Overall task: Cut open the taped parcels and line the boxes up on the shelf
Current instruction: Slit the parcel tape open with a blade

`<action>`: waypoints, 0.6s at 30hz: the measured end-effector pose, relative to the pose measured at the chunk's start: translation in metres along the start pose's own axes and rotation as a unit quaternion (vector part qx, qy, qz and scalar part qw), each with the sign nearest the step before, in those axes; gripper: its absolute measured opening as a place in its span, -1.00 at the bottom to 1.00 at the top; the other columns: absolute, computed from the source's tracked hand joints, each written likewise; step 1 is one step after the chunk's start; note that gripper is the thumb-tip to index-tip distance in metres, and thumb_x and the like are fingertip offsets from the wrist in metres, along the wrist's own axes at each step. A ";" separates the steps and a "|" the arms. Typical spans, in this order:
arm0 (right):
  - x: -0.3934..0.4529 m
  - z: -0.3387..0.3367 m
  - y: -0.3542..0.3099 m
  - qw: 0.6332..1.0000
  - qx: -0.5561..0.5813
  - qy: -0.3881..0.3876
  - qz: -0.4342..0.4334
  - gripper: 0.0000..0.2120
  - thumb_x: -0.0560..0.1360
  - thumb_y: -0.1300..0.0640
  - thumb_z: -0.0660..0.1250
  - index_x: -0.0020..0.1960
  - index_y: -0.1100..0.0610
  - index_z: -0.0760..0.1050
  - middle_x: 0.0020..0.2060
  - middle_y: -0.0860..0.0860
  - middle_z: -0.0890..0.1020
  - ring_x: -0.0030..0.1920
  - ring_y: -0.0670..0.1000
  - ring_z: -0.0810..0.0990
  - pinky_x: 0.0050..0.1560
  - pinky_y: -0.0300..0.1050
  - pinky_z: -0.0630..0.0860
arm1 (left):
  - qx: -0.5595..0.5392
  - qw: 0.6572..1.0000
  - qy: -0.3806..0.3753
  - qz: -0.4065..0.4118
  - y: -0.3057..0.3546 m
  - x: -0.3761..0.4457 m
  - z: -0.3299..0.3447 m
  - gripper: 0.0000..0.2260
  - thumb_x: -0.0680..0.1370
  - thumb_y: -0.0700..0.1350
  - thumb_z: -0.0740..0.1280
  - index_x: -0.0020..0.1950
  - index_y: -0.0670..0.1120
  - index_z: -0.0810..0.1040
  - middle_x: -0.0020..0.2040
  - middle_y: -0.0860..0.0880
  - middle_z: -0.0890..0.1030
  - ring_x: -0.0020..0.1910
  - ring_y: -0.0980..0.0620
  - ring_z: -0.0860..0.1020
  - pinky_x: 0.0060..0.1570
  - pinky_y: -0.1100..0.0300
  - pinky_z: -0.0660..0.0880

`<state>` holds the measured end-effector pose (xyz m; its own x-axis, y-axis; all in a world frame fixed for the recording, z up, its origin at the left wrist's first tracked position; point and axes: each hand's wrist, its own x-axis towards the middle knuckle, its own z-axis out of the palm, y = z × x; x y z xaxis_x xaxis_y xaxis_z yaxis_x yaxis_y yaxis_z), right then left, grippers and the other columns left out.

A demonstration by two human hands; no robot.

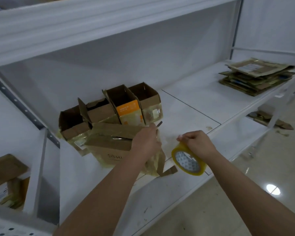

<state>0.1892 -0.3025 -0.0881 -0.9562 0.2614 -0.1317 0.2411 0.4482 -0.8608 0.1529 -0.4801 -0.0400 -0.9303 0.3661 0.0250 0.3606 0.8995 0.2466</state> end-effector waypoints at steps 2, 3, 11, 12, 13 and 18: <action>0.002 -0.004 -0.010 1.000 0.016 0.003 -0.019 -0.82 0.52 -0.12 0.36 -0.10 -0.09 0.71 0.02 -0.07 0.68 0.04 0.09 0.63 0.09 0.18 0.58 | -0.011 0.998 -0.014 0.066 -0.006 -0.015 -0.006 -0.78 0.54 -0.13 0.36 0.12 -0.14 0.41 -0.10 -0.07 0.50 -0.11 -0.09 0.52 -0.20 0.01 0.46; 0.003 -0.006 -0.016 0.999 0.020 0.003 -0.027 -0.82 0.52 -0.11 0.36 -0.10 -0.09 0.71 0.03 -0.06 0.69 0.04 0.09 0.63 0.09 0.19 0.58 | -0.008 0.994 -0.030 0.101 -0.011 -0.022 -0.011 -0.76 0.53 -0.12 0.38 0.14 -0.12 0.43 -0.10 -0.07 0.51 -0.12 -0.08 0.51 -0.21 0.01 0.46; -0.004 0.022 -0.050 0.993 0.038 -0.072 -0.083 -0.86 0.51 -0.08 0.39 -0.16 -0.11 0.71 -0.01 -0.07 0.71 0.08 0.01 0.62 0.22 0.11 0.53 | 0.035 0.978 -0.133 0.158 -0.092 -0.066 -0.049 -0.44 0.50 -0.17 0.44 0.45 0.14 0.38 0.18 0.14 0.53 -0.02 0.29 0.41 -0.11 0.40 0.35; -0.006 0.027 -0.054 0.992 0.041 -0.081 -0.085 -0.86 0.51 -0.07 0.40 -0.16 -0.11 0.71 -0.03 -0.07 0.71 0.06 0.01 0.62 0.22 0.11 0.53 | 0.023 0.981 -0.133 0.142 -0.099 -0.070 -0.047 -0.43 0.50 -0.18 0.44 0.46 0.13 0.37 0.12 0.14 0.53 -0.07 0.31 0.40 -0.15 0.45 0.32; -0.008 0.031 -0.057 0.992 0.043 -0.086 -0.087 -0.86 0.51 -0.07 0.40 -0.16 -0.11 0.71 -0.06 -0.07 0.71 0.04 0.01 0.63 0.20 0.11 0.54 | 0.001 0.983 -0.129 0.134 -0.103 -0.074 -0.043 -0.43 0.50 -0.18 0.44 0.46 0.12 0.36 0.07 0.17 0.49 -0.09 0.32 0.39 -0.16 0.48 0.31; -0.018 0.036 -0.069 0.990 0.043 -0.090 -0.104 -0.87 0.51 -0.07 0.41 -0.12 -0.10 0.71 -0.09 -0.09 0.72 0.01 -0.01 0.64 0.18 0.12 0.55 | -0.205 0.976 -0.019 0.064 -0.102 -0.078 -0.028 -0.39 0.40 0.03 0.54 0.39 0.23 0.38 -0.01 0.28 0.53 -0.21 0.28 0.47 -0.15 0.32 0.46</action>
<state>0.1841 -0.3690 -0.0441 -0.9996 0.0108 -0.0251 0.0274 0.4000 -0.9161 0.1872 -0.6074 -0.0397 -0.8735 0.4845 0.0472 0.4087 0.6772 0.6119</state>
